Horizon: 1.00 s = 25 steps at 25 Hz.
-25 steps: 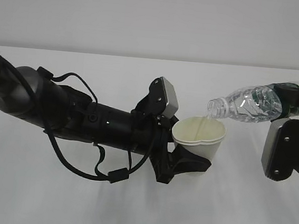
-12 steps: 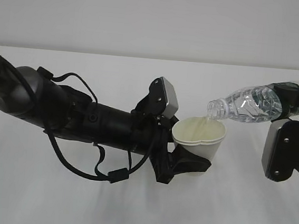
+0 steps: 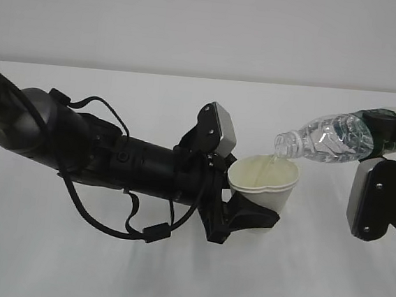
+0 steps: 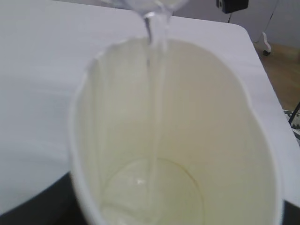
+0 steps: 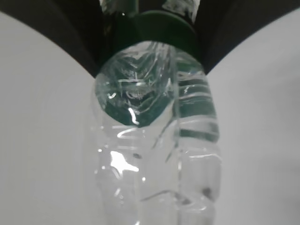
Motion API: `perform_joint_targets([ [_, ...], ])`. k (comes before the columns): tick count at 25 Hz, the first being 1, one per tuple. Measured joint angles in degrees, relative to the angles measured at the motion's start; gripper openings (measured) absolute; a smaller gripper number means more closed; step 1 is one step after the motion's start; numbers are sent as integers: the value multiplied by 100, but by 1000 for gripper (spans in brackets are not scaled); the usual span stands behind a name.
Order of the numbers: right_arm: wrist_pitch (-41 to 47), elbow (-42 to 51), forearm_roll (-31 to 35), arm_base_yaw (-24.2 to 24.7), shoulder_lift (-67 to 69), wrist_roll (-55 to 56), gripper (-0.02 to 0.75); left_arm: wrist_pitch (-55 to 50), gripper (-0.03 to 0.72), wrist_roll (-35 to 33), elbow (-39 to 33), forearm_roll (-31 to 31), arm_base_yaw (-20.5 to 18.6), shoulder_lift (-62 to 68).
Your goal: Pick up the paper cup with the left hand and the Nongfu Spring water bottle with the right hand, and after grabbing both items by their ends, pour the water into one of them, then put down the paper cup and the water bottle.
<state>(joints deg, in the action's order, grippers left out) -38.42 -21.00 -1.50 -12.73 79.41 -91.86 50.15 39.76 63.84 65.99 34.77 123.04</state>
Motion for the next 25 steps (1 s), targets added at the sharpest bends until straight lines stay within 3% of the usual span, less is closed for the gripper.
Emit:
perform_joint_targets([
  [25,-21,0,0,0,0,-75,403,-2,450,0,0,9,0,0],
])
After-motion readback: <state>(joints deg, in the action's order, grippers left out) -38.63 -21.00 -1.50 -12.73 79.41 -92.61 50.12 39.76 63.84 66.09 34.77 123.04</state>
